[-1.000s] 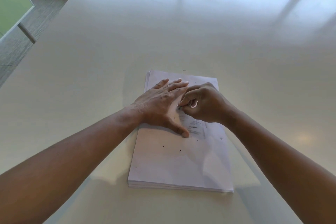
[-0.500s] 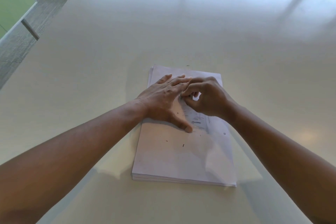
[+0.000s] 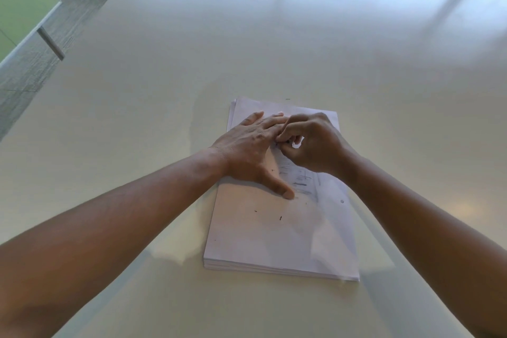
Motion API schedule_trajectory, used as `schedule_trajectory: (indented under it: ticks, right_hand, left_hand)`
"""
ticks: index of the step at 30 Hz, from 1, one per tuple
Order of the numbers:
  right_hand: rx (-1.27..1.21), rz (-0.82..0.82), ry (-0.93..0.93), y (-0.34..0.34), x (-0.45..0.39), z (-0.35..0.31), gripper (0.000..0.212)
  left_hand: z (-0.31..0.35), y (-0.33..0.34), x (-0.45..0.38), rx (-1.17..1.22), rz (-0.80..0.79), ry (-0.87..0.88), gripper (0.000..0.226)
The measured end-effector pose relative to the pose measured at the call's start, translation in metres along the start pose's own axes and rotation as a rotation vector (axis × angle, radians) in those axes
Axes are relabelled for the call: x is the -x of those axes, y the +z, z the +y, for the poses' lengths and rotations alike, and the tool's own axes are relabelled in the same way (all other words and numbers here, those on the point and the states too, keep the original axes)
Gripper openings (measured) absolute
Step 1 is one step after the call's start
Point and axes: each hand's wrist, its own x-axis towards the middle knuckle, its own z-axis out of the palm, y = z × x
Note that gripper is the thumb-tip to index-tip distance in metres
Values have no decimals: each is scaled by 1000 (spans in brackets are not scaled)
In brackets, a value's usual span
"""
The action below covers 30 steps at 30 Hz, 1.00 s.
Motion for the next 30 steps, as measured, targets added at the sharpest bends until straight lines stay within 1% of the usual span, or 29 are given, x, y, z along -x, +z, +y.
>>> schedule_trajectory:
  ticks: [1, 4, 6, 10, 12, 13, 17, 18, 19, 23, 25, 27, 30]
  right_hand:
    - [-7, -20, -14, 0, 2, -2, 14]
    - [-61, -152, -77, -2, 10, -9, 10]
    - [-73, -183, -63, -4, 11, -9, 8]
    - [-34, 10, 11, 1, 4, -4, 12]
    - [-10, 38, 13, 3, 4, -4, 13]
    - [-17, 9, -6, 3, 6, -5, 13]
    - [-100, -236, -68, -6, 19, -12, 8]
    - [-100, -269, -69, -9, 19, -12, 7]
    - [-89, -270, -71, -10, 18, -11, 7]
    - [-31, -91, -33, -8, 8, -2, 11]
    - [-30, -59, -26, -8, 7, 0, 10]
    - [-62, -124, -53, -11, 11, -2, 9]
    - [-132, -292, -97, -15, 23, -8, 8]
  left_hand:
    - [0, 1, -1, -3, 0, -1, 147]
    - [-2, 3, -3, -6, -2, 1, 148]
    - [-3, 2, -3, 6, -1, 0, 146]
    - [-1, 1, -1, 0, 15, 11, 146]
    - [-1, 2, -2, -3, 17, 9, 147]
    - [-2, 2, -2, -8, 12, 7, 148]
    - [-5, 6, -4, -1, 5, -10, 152]
    - [-5, 6, -4, -1, 5, -11, 152]
    - [-5, 6, -4, 0, 5, -10, 152]
    - [-6, 5, -4, -18, 4, 7, 148]
    - [-5, 5, -4, -20, 7, 5, 148]
    - [-6, 6, -4, -15, 10, 3, 150]
    - [-7, 7, -4, -6, 7, -11, 152]
